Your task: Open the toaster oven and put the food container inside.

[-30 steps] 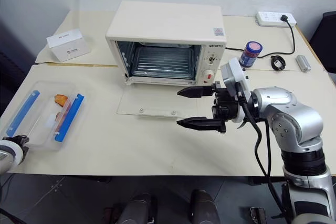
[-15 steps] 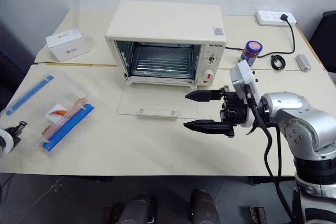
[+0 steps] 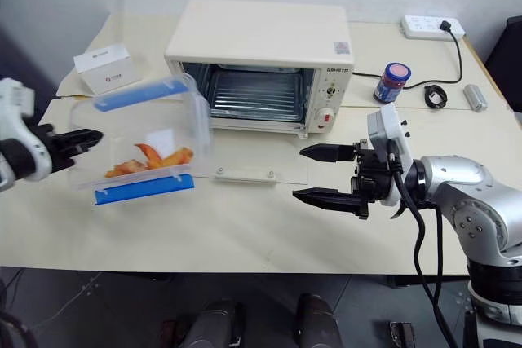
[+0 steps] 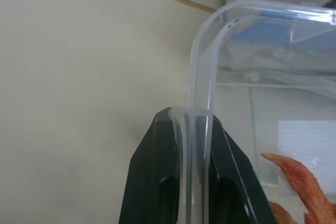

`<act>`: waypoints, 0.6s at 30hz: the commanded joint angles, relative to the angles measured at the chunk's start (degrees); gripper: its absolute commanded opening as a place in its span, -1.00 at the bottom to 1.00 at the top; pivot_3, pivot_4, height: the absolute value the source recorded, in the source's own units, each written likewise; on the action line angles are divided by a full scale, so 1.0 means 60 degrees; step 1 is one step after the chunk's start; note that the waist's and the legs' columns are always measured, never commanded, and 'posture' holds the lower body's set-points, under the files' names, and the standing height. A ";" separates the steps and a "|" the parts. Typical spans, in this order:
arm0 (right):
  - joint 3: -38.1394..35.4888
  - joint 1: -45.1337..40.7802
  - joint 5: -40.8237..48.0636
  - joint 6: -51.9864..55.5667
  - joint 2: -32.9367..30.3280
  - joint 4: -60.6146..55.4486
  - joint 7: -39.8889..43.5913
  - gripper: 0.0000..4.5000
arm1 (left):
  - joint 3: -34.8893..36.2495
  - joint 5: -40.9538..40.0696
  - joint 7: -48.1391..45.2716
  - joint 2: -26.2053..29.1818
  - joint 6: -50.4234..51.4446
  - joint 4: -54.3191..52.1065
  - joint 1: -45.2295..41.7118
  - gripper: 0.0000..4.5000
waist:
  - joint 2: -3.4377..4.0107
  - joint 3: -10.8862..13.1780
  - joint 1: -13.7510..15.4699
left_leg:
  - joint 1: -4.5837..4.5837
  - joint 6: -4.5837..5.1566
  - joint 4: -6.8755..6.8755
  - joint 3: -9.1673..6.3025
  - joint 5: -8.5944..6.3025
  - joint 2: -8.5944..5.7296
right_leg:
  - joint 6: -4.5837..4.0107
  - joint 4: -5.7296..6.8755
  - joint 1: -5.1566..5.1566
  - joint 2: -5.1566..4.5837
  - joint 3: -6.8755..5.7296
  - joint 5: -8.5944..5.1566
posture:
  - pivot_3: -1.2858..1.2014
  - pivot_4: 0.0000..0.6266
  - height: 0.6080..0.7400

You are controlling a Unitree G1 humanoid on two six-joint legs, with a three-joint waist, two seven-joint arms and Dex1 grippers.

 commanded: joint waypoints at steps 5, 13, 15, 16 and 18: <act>-0.0794 0.0723 0.0576 -0.0034 -0.0011 -0.0921 -0.0777 1.00 | -0.2362 0.2736 -0.0822 -0.2388 0.1582 0.1313 -0.3824 -0.96 | -0.0032 0.0012 -0.0010 | -0.0021 0.0004 0.0014 -0.0004 0.0000 -0.0008 | 0.0009 -0.0005 -0.0007 0.0000 0.0001 0.0005 | 0.03 -0.52 1.00; -0.1115 0.1429 0.0781 -0.0220 0.0065 -0.1446 -0.1434 1.00 | -0.2694 0.5462 -0.1695 -0.4218 0.1932 0.2813 -0.5269 -0.96 | -0.0038 0.0015 -0.0019 | -0.0022 -0.0002 0.0027 0.0007 0.0010 0.0000 | 0.0017 0.0000 -0.0011 0.0003 0.0000 0.0008 | 0.03 -0.52 1.00; -0.1199 0.1571 0.0798 -0.0277 0.0057 -0.1502 -0.1564 1.00 | -0.2606 0.6113 -0.1930 -0.4563 0.2006 0.3036 -0.5424 -0.81 | -0.0038 0.0015 -0.0008 | -0.0021 0.0003 0.0033 0.0006 0.0015 -0.0003 | 0.0027 -0.0001 -0.0006 0.0000 0.0004 0.0014 | 0.03 -0.52 1.00; -0.1231 0.1637 0.0782 -0.0301 0.0042 -0.1514 -0.1593 1.00 | -0.2545 0.6377 -0.2018 -0.4697 0.2032 0.3109 -0.5472 -0.65 | -0.0038 0.0015 -0.0003 | -0.0019 0.0004 0.0034 0.0006 0.0015 -0.0003 | 0.0029 -0.0002 -0.0003 -0.0001 0.0005 0.0015 | 0.03 -0.52 1.00; -0.1284 0.1764 0.0677 -0.0364 0.0029 -0.1472 -0.1641 1.00 | -0.2419 0.6908 -0.2173 -0.4876 0.2095 0.3174 -0.5558 -0.44 | -0.0038 0.0015 -0.0004 | -0.0016 0.0004 0.0034 0.0005 0.0015 -0.0004 | 0.0029 -0.0002 0.0000 0.0000 0.0004 0.0015 | 0.03 -0.52 1.00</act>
